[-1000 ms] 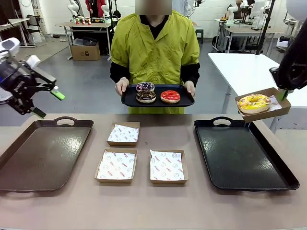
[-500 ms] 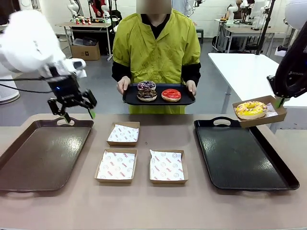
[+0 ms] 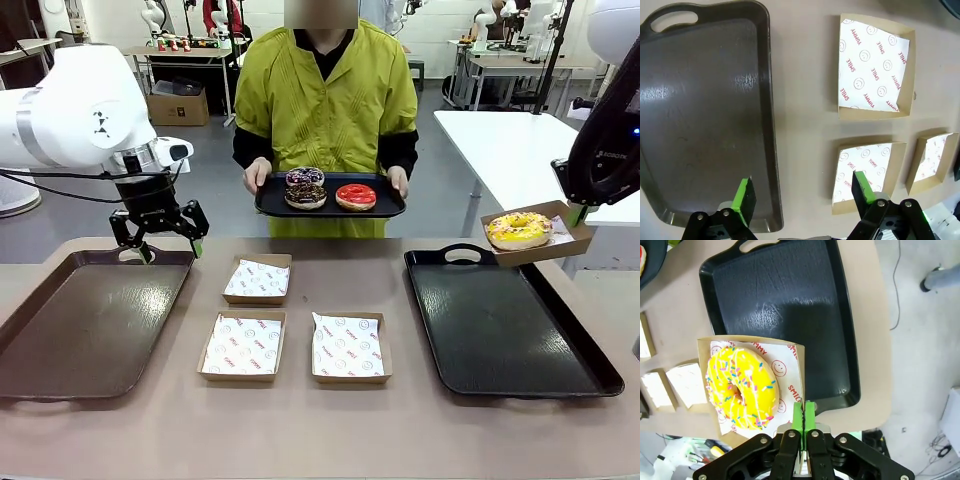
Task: Individually package the donuts and arrange them on the tray.
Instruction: Place the picked Paper togo box on the Handle tray while simultaneously picking up another Paper togo box from the table with the other hand.
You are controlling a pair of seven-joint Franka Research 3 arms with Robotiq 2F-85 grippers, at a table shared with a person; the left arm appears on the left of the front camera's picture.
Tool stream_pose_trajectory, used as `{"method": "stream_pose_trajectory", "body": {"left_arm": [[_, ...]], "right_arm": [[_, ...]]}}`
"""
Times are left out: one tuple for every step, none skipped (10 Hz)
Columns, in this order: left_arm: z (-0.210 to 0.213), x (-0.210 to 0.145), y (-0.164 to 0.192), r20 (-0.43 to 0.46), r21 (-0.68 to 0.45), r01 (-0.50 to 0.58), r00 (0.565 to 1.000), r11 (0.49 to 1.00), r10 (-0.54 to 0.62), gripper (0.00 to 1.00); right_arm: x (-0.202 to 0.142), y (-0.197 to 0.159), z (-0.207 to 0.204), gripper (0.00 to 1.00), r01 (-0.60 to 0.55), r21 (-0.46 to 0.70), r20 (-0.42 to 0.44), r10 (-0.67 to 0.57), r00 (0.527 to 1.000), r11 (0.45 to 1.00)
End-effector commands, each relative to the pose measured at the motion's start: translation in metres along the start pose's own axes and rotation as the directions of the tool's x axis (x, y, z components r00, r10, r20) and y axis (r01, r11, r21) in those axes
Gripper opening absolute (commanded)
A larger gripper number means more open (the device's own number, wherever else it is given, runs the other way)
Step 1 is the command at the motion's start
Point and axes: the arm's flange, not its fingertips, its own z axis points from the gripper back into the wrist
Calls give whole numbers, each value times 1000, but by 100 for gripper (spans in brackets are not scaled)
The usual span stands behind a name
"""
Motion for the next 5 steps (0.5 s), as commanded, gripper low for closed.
{"method": "stream_pose_trajectory", "body": {"left_arm": [[4, -3, 0, -12, -23, 10, 1000, 1000, -10, 100], [0, 0, 0, 0, 0, 0, 1000, 1000, 0, 100], [1, 15, -15, -5, 16, 31, 1000, 999, -31, 100], [2, 32, -27, 19, 47, 65, 998, 997, -66, 100], [1, 46, -37, 54, 58, 158, 985, 986, -161, 100]], "right_arm": [[-1, -1, 1, 1, 1, 2, -2, -1, 1000, 1000], [-1, -1, 1, 1, 1, 2, -2, -1, 1000, 1000], [0, 0, 0, 1, 0, 0, 0, 0, 1000, 1000], [9, 6, -19, 1, -9, 14, -7, 9, 1000, 1000], [16, 7, -34, 1, 7, 21, 6, -8, 1000, 1000]]}}
